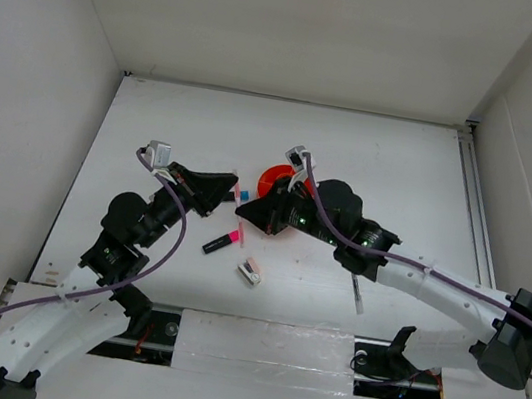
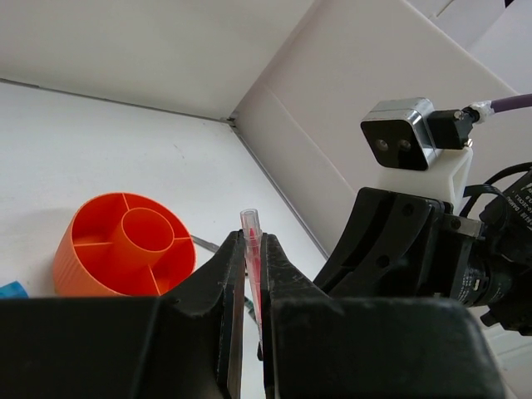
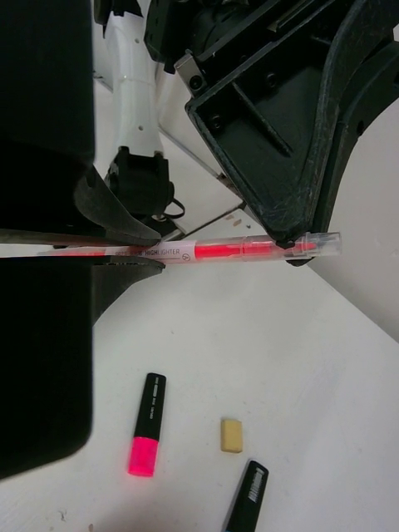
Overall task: Sort the stationery into containers
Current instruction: Close the pen cap on the pen.
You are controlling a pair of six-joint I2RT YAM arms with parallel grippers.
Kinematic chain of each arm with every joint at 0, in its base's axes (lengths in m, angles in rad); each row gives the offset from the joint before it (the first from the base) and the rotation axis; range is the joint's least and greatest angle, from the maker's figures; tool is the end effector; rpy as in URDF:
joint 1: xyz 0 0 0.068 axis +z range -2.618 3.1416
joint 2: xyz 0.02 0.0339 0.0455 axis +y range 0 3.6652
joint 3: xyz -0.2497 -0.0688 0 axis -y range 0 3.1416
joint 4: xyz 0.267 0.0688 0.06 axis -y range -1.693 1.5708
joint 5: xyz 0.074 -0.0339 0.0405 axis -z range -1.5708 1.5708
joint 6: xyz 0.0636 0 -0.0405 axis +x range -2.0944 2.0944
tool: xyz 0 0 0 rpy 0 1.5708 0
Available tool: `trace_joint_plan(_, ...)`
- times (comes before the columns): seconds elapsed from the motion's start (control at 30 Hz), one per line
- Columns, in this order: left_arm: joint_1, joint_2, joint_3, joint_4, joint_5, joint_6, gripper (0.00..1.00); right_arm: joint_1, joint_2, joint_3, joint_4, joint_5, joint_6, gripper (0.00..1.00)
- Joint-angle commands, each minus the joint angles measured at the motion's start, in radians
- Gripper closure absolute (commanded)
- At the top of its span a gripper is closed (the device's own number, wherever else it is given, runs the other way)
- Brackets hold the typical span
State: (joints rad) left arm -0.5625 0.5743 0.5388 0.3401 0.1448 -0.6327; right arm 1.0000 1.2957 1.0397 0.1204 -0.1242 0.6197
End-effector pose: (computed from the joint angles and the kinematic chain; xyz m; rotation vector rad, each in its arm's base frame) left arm 0.1727 -0.1197 0.3407 0.0857 1.3494 -1.1124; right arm 0.1887 0.3085 0.3257 -0.4569 1.8325 1.2729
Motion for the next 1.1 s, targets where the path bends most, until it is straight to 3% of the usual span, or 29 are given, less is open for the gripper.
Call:
trace_joint_plan(0.0,-0.02,0.006,-0.022,-0.142,0.153,0.016,1.0,-0.043,-0.022,0.079,0.305,0.074,0.023,1.0)
trace_joint_plan(1.07,-0.02,0.016,-0.031,-0.122,0.168,0.025,1.0,-0.07,0.002,0.102,0.26,0.005,0.029,1.0)
